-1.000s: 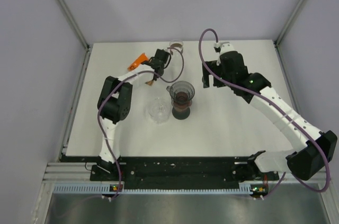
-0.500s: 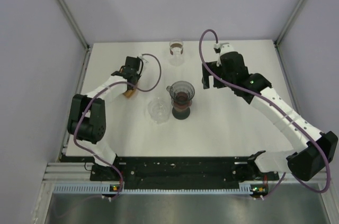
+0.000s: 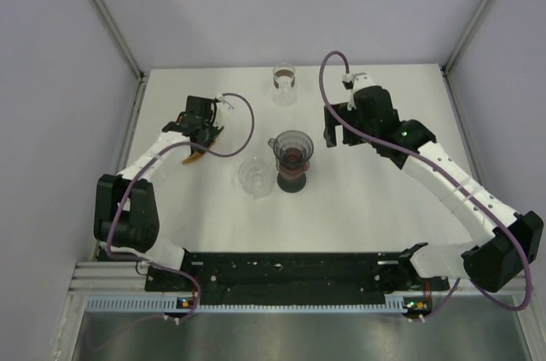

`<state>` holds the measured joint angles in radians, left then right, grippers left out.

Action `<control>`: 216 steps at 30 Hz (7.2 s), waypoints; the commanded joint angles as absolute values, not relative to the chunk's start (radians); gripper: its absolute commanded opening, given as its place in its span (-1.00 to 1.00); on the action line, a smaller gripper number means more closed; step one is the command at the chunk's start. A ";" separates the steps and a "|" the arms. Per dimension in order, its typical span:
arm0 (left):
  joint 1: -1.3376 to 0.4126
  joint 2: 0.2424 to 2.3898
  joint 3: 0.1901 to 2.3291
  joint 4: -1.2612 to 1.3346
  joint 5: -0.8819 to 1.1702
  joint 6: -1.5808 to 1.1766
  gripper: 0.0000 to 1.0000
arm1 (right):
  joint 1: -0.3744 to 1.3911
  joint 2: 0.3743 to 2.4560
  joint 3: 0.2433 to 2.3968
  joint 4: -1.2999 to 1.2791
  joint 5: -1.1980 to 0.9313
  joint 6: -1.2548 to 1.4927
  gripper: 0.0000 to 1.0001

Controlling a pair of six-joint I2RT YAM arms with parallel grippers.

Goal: Place the coffee filter in the dripper

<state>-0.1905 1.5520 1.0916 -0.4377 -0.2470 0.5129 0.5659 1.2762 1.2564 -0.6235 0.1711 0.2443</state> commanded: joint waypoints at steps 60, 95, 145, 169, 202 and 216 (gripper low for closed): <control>-0.356 2.013 1.261 -0.063 -0.609 0.995 -0.48 | 0.554 1.264 1.235 -0.603 0.158 0.235 0.92; -0.328 1.554 1.696 -0.762 -0.115 0.213 -1.00 | 0.566 1.212 1.455 -0.618 0.224 0.317 0.92; -0.396 1.402 1.881 -0.864 0.374 0.003 0.07 | 0.762 1.595 1.874 -0.696 0.072 0.327 -1.00; -0.448 1.439 1.638 -0.736 0.483 -0.213 0.28 | 0.738 1.637 1.816 -1.069 0.028 0.302 -1.00; -0.417 1.434 1.482 -0.647 0.431 -0.327 0.00 | 0.827 1.649 1.766 -0.951 0.068 0.360 -1.00; -0.417 1.430 1.402 -0.591 0.494 -0.387 -0.17 | 0.856 1.804 1.743 -0.960 0.149 0.368 -1.00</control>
